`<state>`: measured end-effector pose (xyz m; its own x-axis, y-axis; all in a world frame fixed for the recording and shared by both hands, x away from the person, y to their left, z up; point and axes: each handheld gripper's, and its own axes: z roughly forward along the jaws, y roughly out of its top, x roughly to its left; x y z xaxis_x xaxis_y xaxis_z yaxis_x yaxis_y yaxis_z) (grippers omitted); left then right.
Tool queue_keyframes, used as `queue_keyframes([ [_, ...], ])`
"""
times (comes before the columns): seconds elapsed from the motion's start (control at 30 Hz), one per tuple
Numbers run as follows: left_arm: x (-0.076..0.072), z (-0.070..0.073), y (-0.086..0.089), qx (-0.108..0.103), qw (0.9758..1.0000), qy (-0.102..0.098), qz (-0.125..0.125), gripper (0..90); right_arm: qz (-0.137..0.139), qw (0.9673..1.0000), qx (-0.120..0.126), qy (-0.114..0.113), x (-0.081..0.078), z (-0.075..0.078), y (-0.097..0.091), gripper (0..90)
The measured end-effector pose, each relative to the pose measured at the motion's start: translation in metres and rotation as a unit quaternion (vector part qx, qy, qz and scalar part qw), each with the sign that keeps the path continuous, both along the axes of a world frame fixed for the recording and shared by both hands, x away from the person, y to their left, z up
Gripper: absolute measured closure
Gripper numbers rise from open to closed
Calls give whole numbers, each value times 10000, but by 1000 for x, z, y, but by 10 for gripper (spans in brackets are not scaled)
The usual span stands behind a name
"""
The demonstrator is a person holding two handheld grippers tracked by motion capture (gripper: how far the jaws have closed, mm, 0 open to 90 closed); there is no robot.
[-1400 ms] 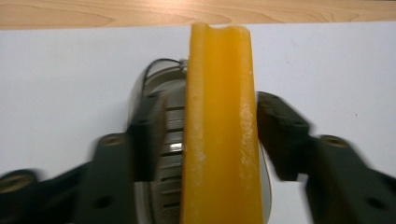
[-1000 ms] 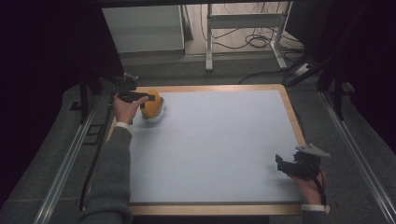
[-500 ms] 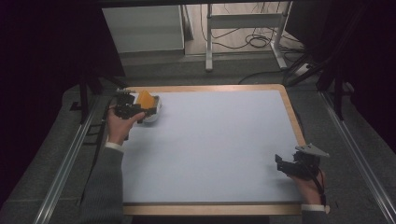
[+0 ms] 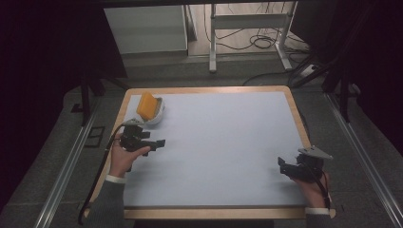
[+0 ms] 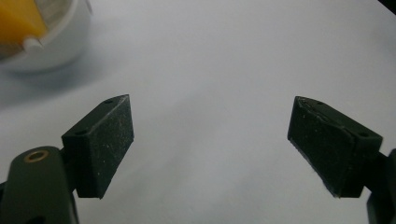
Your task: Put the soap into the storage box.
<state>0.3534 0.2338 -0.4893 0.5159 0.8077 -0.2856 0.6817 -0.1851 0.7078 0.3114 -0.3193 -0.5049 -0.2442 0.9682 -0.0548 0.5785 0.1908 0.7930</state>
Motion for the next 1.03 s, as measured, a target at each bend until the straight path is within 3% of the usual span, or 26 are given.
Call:
queue_keyframes([
  [0.1,-7,-7,-1,1,10000,37,37,149,6,10000,10,0,0,0,0,67],
  [0.13,-14,-13,-2,-2,10000,62,-55,149,6,10000,4,3,0,0,-1,67],
  [0.3,-27,-26,2,-117,9999,-32,-26,168,22,10000,-10,-3,0,0,1,67],
  [0.4,-27,-33,3,40,10000,25,-64,170,8,10000,-31,-10,0,0,2,67],
  [0.6,-29,-33,3,2,10000,-79,-14,202,41,10000,-43,10,0,-1,5,67],
  [0.7,-29,-33,3,-9,10000,-23,-55,187,61,10000,-50,-47,0,0,5,67],
  [0.77,-30,-33,2,48,9999,-95,23,188,68,9999,-32,-80,-1,1,4,67],
  [1.03,-31,-34,1,132,9999,-70,4,177,135,9998,-59,-163,-1,3,8,67],
])
